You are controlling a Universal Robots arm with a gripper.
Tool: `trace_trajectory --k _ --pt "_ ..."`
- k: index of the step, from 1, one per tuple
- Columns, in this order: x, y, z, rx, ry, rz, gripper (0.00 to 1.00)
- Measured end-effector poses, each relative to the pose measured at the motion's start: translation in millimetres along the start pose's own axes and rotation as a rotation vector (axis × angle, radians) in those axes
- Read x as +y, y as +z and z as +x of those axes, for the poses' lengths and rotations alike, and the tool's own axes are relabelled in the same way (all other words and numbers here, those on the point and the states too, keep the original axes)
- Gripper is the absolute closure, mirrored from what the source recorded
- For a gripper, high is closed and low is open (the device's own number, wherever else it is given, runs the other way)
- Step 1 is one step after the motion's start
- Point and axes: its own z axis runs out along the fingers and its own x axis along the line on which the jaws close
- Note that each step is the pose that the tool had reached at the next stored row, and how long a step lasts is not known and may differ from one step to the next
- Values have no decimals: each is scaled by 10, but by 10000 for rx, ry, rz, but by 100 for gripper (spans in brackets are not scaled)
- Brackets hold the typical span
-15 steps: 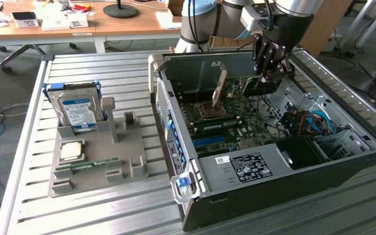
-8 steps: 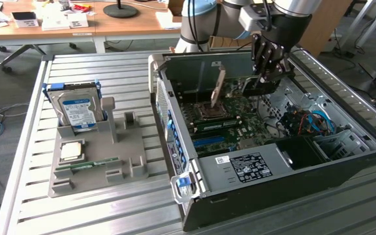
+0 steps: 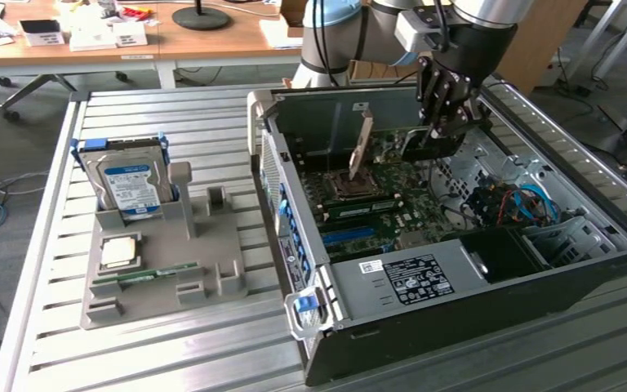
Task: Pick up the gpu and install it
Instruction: 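Insert the gpu into the slot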
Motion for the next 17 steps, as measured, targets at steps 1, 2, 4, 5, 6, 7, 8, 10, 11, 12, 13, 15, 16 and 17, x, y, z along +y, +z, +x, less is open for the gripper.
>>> trace_trajectory --k 1,2,4,5,6,7,8,10,11,12,13,15,16,17 --pt "0 0 0 0 1 0 73" --pt "1 0 0 0 0 0 73" --pt "6 0 0 0 3 0 73" --pt "9 0 0 0 2 0 73" --pt "11 -1 0 1 1 0 73" --pt "14 0 1 0 1 0 73" --pt "16 0 1 0 1 0 73" --pt "17 1 3 -3 -1 0 73" --pt "17 0 8 -3 0 0 73" --pt "17 -1 14 -2 0 0 73" --pt "17 -2 20 0 1 0 73" --pt "18 3 27 -1 3 0 73" --pt "17 9 32 -1 1 0 73" --pt "17 17 38 0 0 -1 73"
